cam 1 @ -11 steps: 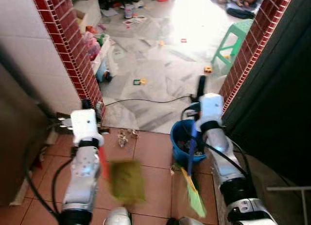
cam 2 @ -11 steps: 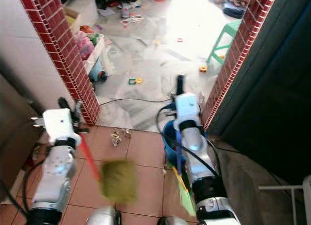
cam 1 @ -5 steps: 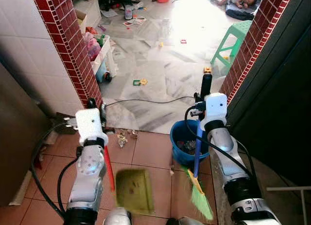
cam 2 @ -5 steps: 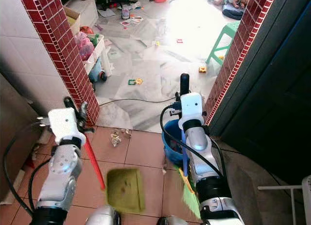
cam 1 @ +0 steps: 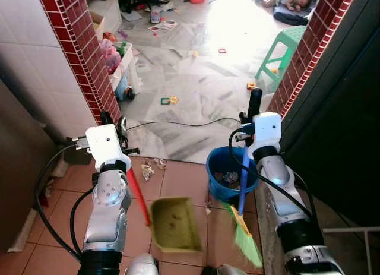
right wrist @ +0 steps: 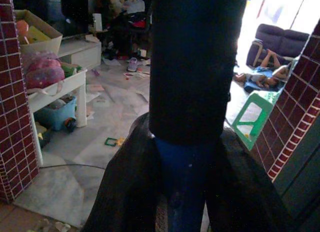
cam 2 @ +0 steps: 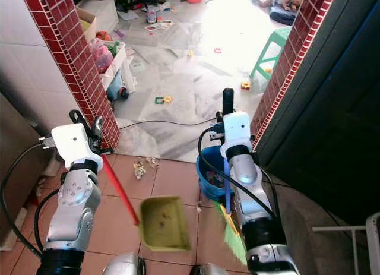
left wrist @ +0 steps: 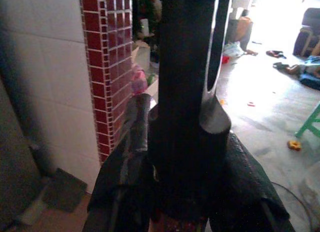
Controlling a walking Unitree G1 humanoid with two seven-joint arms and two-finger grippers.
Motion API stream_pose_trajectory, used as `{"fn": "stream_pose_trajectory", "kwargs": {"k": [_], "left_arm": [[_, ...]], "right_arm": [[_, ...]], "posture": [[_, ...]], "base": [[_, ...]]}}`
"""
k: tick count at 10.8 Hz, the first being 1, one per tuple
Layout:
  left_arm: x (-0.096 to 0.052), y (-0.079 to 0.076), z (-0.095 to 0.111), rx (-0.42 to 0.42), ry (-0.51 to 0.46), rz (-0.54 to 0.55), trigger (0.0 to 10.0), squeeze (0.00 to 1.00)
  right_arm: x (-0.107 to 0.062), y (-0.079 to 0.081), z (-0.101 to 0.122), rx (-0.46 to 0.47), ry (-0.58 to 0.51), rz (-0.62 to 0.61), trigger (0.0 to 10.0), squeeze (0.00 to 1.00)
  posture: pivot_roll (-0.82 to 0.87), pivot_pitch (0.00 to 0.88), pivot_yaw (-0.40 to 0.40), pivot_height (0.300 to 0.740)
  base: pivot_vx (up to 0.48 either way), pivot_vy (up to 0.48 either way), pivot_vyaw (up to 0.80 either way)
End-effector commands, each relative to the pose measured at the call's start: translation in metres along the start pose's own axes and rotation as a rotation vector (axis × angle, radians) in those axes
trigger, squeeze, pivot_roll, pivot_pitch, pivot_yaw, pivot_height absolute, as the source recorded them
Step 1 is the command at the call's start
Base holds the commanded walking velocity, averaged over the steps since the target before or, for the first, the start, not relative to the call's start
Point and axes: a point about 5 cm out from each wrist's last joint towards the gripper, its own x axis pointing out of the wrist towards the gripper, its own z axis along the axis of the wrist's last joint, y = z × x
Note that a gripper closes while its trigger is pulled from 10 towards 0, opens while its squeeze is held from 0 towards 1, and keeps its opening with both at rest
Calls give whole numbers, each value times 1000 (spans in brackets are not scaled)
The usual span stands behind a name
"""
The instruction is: Sweep floor
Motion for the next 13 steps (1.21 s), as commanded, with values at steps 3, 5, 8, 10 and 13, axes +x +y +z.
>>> {"fn": "stream_pose_trajectory", "kwargs": {"k": [3,5,8,10,13], "left_arm": [[6,-5,19,-26,-45,-24,10000,0],[10,-8,23,-29,-58,-35,10000,0],[9,-15,25,-19,-59,-94,10000,0],[9,-14,25,-14,-58,-93,10000,0],[9,-10,28,-12,-77,-56,10000,0]], "right_arm": [[3,-1,13,17,-31,-4,10000,0],[4,-3,16,19,-41,-15,10000,0],[4,-2,18,1,-55,-19,10000,0],[5,0,19,-5,-58,-13,10000,0],[4,-1,19,-10,-60,-16,10000,0]], "posture": [[8,28,-32,740],[1,25,-27,740],[4,17,-30,740],[6,16,-30,740],[1,17,-19,740]], "base": [[0,480,0],[0,476,0],[377,231,0],[480,0,0],[141,0,0]]}}
